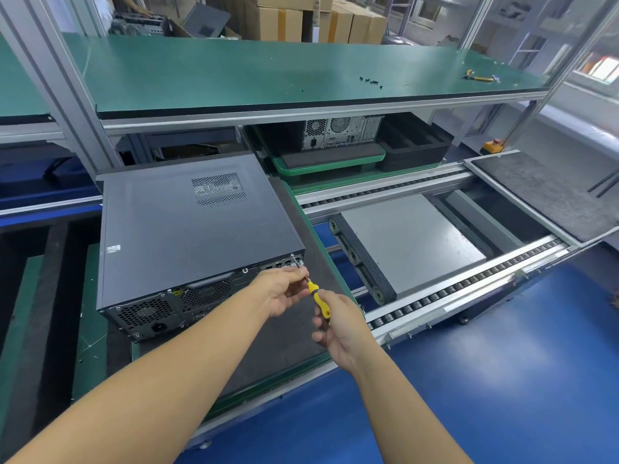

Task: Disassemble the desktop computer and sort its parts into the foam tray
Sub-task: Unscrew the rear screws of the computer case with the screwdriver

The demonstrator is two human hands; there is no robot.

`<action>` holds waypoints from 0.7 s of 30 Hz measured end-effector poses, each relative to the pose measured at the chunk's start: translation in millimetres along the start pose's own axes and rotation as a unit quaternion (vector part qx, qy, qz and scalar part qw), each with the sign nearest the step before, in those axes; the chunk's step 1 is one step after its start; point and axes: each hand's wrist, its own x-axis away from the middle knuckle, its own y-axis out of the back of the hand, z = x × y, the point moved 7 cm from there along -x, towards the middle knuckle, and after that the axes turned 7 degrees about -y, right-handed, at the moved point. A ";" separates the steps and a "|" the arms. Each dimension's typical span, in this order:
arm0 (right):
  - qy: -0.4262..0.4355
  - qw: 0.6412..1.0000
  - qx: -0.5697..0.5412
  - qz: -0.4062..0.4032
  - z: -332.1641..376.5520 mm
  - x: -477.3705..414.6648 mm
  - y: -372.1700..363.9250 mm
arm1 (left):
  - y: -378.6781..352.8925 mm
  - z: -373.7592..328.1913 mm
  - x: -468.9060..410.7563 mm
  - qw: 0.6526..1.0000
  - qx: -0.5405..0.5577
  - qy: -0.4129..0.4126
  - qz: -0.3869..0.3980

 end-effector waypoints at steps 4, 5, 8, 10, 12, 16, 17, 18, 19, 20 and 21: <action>-0.056 0.998 -0.015 0.030 -8.7 -0.4 -1.3 | 1.8 -0.6 1.1 1.000 -0.011 -0.001 0.016; -0.044 0.999 -0.001 0.028 -8.2 -1.6 -1.2 | 1.7 -0.7 1.6 1.000 -0.009 0.000 0.019; 0.000 1.000 0.028 0.007 -5.5 -4.0 -1.2 | 0.0 -1.0 3.8 1.000 0.004 0.004 0.024; 0.016 1.000 0.025 -0.004 -4.8 -4.8 -0.3 | -1.0 -2.8 5.2 1.000 0.015 0.000 0.016; 0.029 0.999 0.022 -0.011 -3.5 -4.7 0.5 | -0.7 -4.3 3.9 1.000 0.014 -0.008 0.012; 0.051 0.998 0.030 -0.013 0.8 -3.1 -0.9 | -0.8 -4.8 3.4 1.000 0.017 -0.009 0.015; 0.046 0.998 0.029 -0.014 0.9 -2.9 -1.4 | -0.9 -4.9 3.6 1.000 0.019 -0.008 0.015; 0.036 0.999 0.025 -0.012 0.1 -2.6 -2.0 | -0.6 -5.1 3.1 1.000 0.022 -0.008 0.014; 0.024 1.000 0.017 -0.009 -0.9 -2.3 -2.7 | -0.1 -5.5 3.1 1.000 0.025 -0.008 0.013; 0.012 1.000 0.007 -0.001 -2.2 -1.8 -3.7 | 0.5 -5.7 3.0 1.000 0.023 -0.008 0.011; 0.001 1.000 -0.001 0.010 -3.6 -1.2 -5.1 | 1.0 -5.9 3.4 1.000 0.022 -0.008 0.011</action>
